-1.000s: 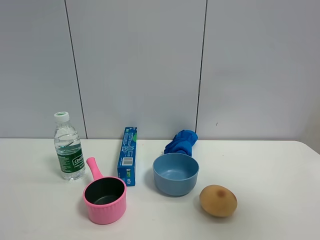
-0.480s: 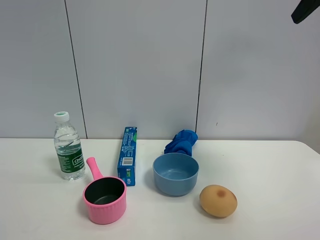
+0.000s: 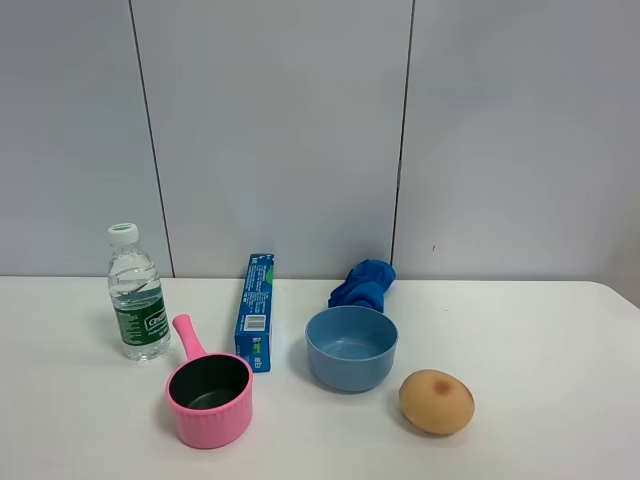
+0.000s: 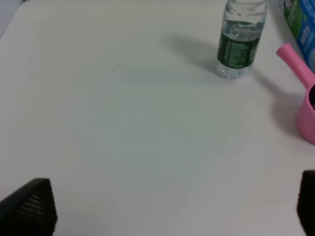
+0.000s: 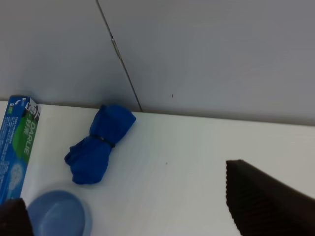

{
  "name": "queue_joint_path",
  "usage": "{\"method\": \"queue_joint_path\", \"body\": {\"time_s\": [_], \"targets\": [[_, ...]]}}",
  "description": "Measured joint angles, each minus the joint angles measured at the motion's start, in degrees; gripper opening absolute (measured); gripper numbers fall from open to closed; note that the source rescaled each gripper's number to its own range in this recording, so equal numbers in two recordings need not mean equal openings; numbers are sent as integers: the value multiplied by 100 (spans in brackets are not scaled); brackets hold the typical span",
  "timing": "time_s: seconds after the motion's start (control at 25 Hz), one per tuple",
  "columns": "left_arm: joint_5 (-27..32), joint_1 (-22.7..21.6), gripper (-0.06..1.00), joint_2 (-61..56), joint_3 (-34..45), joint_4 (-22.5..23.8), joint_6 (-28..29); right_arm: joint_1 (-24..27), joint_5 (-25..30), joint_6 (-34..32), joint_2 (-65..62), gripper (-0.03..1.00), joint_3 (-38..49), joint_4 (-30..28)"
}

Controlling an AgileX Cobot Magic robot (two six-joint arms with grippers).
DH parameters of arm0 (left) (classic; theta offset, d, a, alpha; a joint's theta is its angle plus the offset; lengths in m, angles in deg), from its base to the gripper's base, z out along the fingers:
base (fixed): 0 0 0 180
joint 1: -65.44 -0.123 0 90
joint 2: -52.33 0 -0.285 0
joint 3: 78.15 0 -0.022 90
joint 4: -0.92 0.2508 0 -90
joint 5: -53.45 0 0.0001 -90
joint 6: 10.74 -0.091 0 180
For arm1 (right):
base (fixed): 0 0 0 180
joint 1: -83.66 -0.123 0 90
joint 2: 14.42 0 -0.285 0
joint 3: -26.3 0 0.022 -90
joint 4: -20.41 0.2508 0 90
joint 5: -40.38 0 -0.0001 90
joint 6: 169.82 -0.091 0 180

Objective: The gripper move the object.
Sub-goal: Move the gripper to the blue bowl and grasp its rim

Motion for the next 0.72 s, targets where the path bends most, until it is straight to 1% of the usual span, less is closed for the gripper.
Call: {"method": "queue_joint_path", "body": {"time_s": [0.2, 0.32, 0.4, 0.56, 0.64, 0.72], "targets": [[0, 0, 100, 0, 0, 0, 0, -830, 15, 7, 32, 78, -38, -808], [0, 0, 100, 0, 0, 0, 0, -1266, 36, -295, 38, 78, -38, -1305], [0, 0, 100, 0, 0, 0, 0, -1657, 41, -690, 44, 78, -38, -1652], [0, 0, 100, 0, 0, 0, 0, -2530, 49, -1834, 352, 78, -44, -2274], [0, 0, 100, 0, 0, 0, 0, -2982, 35, -2243, 693, 78, -51, -2453], [0, 0, 100, 0, 0, 0, 0, -3308, -93, -2506, 1169, 78, -51, -2467]]}}
